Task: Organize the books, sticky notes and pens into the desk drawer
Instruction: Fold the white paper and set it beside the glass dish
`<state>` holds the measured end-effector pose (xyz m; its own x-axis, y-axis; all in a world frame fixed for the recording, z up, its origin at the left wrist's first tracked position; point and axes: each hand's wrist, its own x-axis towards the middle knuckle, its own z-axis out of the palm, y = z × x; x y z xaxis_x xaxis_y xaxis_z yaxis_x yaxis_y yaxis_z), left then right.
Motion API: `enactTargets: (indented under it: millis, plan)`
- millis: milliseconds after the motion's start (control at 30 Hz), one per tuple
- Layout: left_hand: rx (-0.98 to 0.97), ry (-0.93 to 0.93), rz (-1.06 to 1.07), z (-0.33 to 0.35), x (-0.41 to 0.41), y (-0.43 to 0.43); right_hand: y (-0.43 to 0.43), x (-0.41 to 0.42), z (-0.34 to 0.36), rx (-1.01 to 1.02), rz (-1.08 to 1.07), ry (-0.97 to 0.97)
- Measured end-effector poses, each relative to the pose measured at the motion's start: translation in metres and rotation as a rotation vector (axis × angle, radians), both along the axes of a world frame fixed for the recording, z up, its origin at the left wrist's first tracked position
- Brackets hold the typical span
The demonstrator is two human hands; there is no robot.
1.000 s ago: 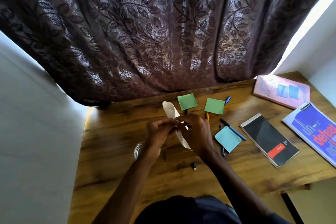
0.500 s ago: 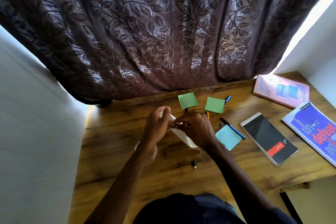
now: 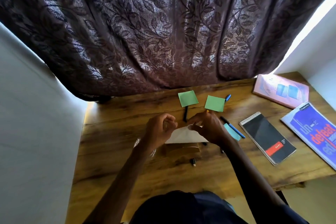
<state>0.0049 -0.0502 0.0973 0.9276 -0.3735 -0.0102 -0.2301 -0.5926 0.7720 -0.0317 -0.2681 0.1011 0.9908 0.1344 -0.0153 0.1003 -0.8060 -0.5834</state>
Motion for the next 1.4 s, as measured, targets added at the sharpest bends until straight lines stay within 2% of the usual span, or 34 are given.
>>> enactTargets:
  millis: [100,233,400,567,800,1033,1167,1400]
  plan:
    - [0.135,0.132,-0.138,-0.014,-0.002,0.001,0.005,-0.003,-0.008,0.005,-0.012,0.014]
    - [0.319,0.180,-0.241,-0.031,-0.006,0.003,0.010,-0.005,-0.019,0.023,-0.041,0.020]
    - [0.447,0.040,-0.214,-0.050,-0.010,0.001,0.012,-0.006,-0.038,0.011,-0.085,0.059]
    - [0.451,-0.039,-0.183,-0.058,-0.010,-0.004,0.013,-0.007,-0.052,0.006,-0.137,0.026]
    - [0.371,-0.056,-0.099,-0.068,-0.007,-0.002,0.018,-0.009,-0.045,-0.017,-0.111,-0.085]
    - [0.381,0.045,-0.203,-0.076,-0.015,0.000,0.020,-0.011,-0.053,-0.011,-0.110,-0.046]
    - [0.347,-0.025,-0.182,-0.080,-0.021,-0.007,0.022,-0.010,-0.050,0.025,-0.081,-0.074]
    - [0.335,-0.037,-0.133,-0.083,-0.015,-0.014,0.015,-0.011,-0.053,0.040,-0.073,-0.071]
